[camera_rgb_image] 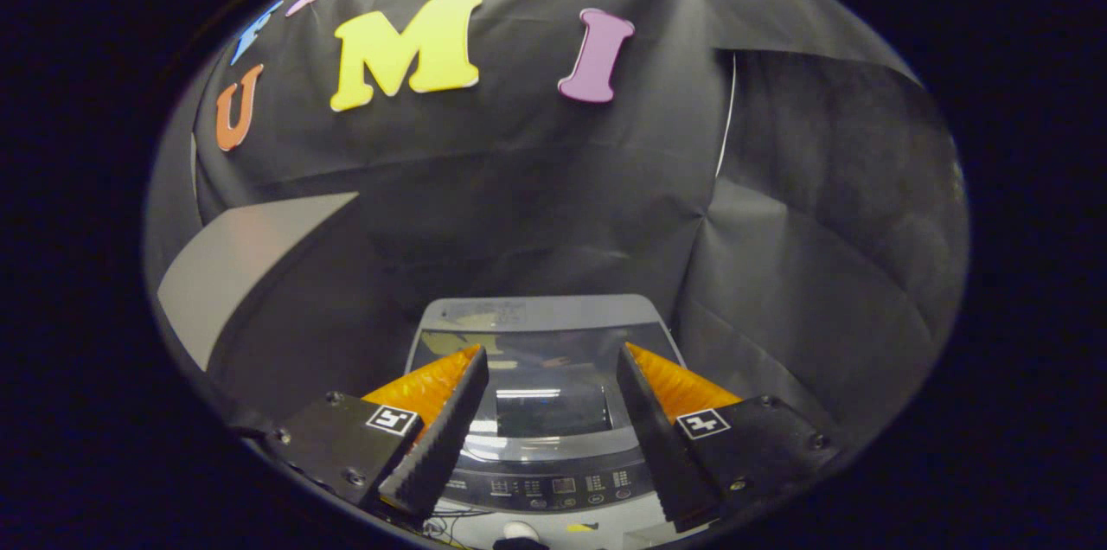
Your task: Put the clothes into the washing machine and then close the washing machine lid.
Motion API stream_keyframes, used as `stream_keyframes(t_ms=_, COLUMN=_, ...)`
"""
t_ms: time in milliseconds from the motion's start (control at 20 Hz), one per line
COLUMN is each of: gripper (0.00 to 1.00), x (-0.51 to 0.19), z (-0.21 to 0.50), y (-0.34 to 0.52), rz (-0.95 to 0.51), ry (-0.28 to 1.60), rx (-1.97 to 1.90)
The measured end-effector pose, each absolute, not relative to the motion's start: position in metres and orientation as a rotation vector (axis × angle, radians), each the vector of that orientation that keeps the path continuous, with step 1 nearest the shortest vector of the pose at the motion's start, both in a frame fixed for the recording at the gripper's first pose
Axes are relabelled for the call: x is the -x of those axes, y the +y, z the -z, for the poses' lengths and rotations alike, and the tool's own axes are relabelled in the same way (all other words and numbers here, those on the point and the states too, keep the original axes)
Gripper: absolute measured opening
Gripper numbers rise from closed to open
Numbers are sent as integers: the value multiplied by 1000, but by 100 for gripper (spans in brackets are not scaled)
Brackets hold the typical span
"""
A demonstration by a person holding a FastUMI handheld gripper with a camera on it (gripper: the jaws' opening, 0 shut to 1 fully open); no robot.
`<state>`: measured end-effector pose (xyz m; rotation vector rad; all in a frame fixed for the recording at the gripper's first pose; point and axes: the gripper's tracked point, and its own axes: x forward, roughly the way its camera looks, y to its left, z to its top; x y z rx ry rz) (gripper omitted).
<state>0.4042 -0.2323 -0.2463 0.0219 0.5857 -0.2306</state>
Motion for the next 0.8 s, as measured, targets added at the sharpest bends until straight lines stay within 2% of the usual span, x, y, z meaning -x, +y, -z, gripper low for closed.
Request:
stream_keyframes(t_ms=300, gripper=91, x=-338, z=173, y=-170, rz=209, ry=437, rx=-15)
stream_keyframes(t_ms=800, gripper=93, x=-186, z=108, y=-111, rz=223, ry=298, rx=-8)
